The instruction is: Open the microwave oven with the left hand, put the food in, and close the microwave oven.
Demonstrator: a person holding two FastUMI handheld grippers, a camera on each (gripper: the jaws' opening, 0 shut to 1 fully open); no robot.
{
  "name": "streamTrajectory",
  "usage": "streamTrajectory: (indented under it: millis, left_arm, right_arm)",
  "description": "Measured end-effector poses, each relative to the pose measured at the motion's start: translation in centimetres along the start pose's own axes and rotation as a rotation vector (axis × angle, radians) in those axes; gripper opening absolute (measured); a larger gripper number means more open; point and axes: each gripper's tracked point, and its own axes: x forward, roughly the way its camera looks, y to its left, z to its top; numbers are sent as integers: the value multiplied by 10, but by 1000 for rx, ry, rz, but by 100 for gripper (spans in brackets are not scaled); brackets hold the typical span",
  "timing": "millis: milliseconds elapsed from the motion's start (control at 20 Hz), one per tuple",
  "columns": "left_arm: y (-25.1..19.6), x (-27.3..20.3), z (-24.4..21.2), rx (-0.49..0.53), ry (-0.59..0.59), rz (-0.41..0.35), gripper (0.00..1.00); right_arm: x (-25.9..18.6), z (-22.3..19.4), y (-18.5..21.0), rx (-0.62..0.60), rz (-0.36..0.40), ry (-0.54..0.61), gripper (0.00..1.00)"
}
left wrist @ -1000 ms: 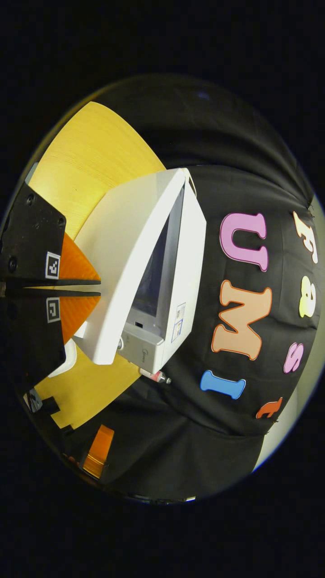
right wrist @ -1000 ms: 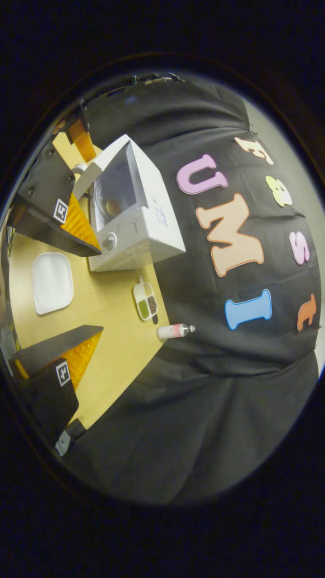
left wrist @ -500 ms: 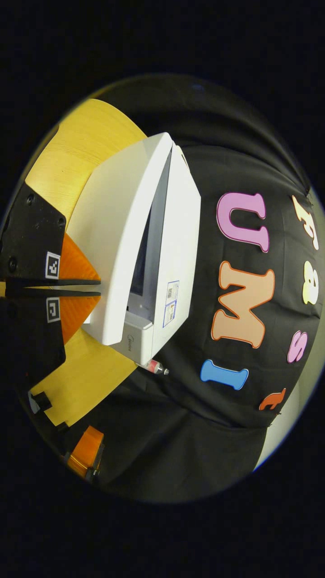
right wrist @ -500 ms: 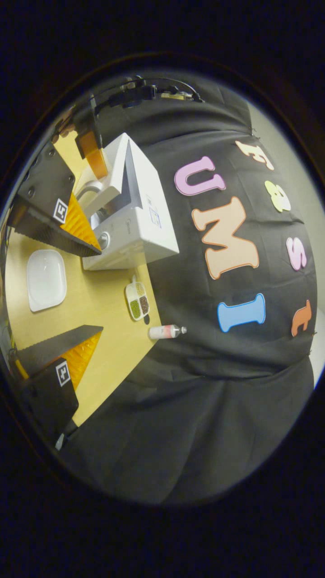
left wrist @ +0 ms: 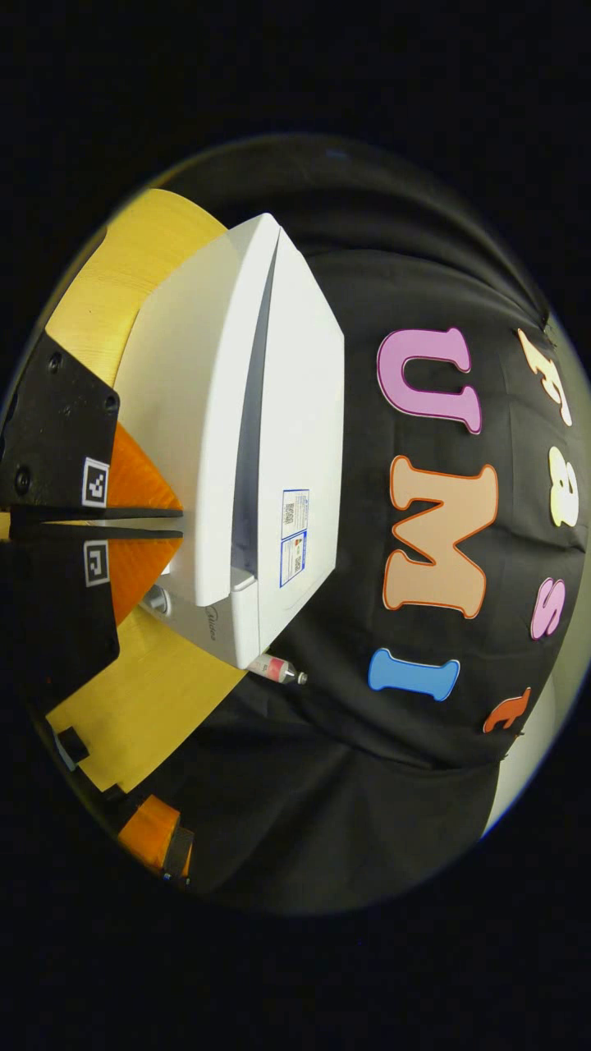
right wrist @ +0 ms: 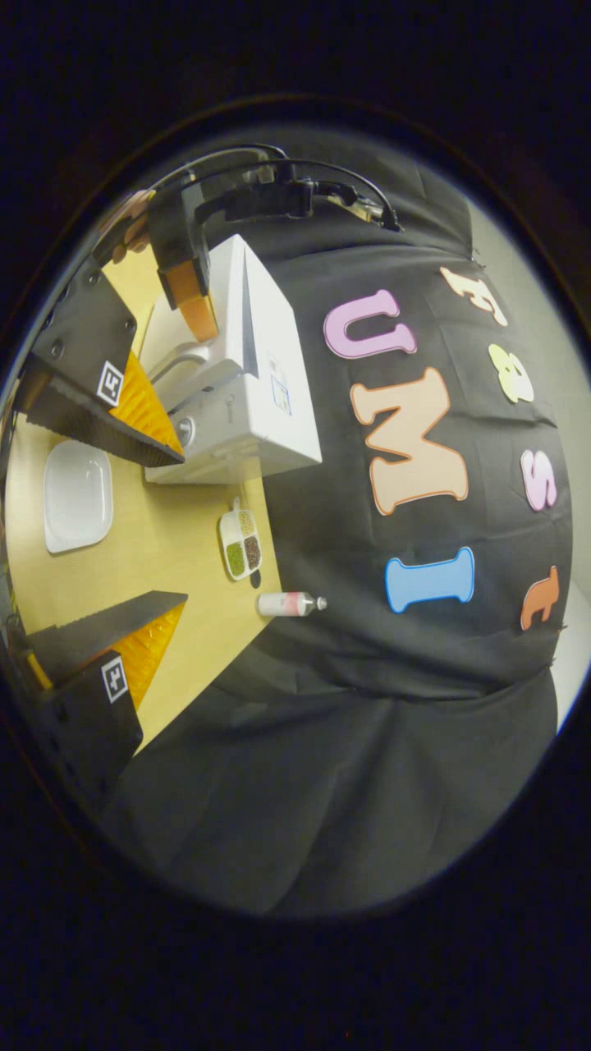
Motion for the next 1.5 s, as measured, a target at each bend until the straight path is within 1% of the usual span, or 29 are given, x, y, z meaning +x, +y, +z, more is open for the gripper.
streamTrajectory:
  millis: [50, 150, 200, 250, 300, 350, 600, 750, 950, 1000, 1050, 1100, 1150, 1200, 1250, 1300, 1450, 1500]
  left_arm:
    - [-1, 3, 2, -3, -4, 5, 1]
    - [0, 10, 5, -15, -10, 15, 0]
    - [1, 13, 6, -23, -12, 22, 0]
    - [2, 16, 7, -32, -9, 28, 0]
    - [2, 15, 5, -49, -6, 30, 0]
    - [1, 16, 7, -56, -16, 32, 1]
    - [2, 16, 8, -55, -19, 53, 0]
    - [3, 17, 10, -54, -28, 67, 1]
    - [5, 18, 10, -74, -37, 71, 0]
    - [5, 18, 10, -81, -40, 71, 0]
    - [5, 17, 10, -84, -43, 71, 0]
    - [5, 19, 11, -83, -47, 72, 0]
    - [8, 25, 19, -70, -69, 81, 0]
    - [11, 20, 11, -86, -20, 91, 0]
    - [8, 25, 12, -104, -44, 90, 1]
    - [8, 26, 16, -98, -50, 88, 1]
    - [8, 25, 13, -88, -43, 88, 1]
    - [7, 25, 12, -90, -40, 85, 0]
  right_arm:
    - [1, 0, -4, 5, -8, -5, 94]
    - [1, 2, -9, 21, -21, -12, 94]
    - [1, 4, -12, 31, -26, -16, 89]
    - [3, 3, -15, 36, -34, -18, 89]
    - [3, 3, -17, 45, -37, -22, 94]
    - [4, 4, -19, 53, -40, -23, 89]
    - [10, 3, -22, 93, -43, -21, 89]
    - [11, 7, -25, 97, -48, -37, 89]
    - [11, 1, -27, 97, -51, -22, 89]
    - [11, 2, -28, 97, -51, -22, 94]
    - [11, 2, -28, 97, -49, -23, 94]
    - [11, 2, -27, 96, -46, -24, 89]
    - [11, 2, -26, 95, -42, -23, 89]
    - [12, 1, -25, 93, -37, -22, 89]
    - [11, 1, -25, 92, -32, -20, 89]
    - [10, 0, -25, 91, -31, -16, 89]
    - [5, 0, -26, 93, -30, -18, 89]
    - [3, 0, -27, 93, -32, -20, 94]
